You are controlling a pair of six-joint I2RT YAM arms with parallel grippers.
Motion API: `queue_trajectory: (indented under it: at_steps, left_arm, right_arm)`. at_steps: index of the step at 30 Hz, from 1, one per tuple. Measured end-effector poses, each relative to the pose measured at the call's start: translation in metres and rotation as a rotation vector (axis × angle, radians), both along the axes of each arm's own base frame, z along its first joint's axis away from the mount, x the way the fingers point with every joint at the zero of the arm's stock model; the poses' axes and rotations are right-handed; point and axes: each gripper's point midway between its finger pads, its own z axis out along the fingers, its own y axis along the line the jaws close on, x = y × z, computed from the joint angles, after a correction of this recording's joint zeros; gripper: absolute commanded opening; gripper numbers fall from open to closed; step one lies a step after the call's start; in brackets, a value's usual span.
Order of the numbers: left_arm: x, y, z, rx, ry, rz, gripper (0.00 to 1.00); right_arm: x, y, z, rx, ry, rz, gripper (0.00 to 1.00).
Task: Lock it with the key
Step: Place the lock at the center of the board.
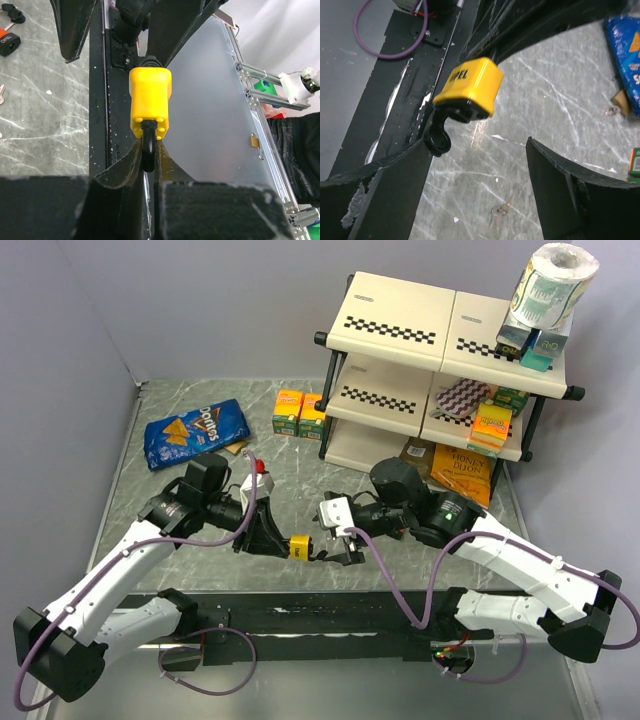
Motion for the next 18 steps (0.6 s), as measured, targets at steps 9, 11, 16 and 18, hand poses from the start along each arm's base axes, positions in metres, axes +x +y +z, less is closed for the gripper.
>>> queue_trajectory:
  at_steps: [9,11,16,18]
  left_arm:
    - [-0.006,-0.004,0.000,-0.004,-0.008,-0.020,0.01]
    - [-0.006,-0.004,0.000,-0.004,-0.010,-0.020,0.01]
    - [-0.007,-0.005,0.000,-0.001,-0.014,-0.025,0.01]
    - [-0.008,-0.006,0.000,-0.003,-0.017,-0.028,0.01]
  right_arm:
    - [-0.006,0.004,0.007,0.015,-0.005,0.021,0.67]
    - [-0.007,0.005,0.007,0.015,-0.004,0.025,0.65]
    - [-0.012,0.007,0.008,0.017,-0.003,0.042,0.57]
    - [-0.014,0.007,0.008,0.018,-0.001,0.050,0.56]
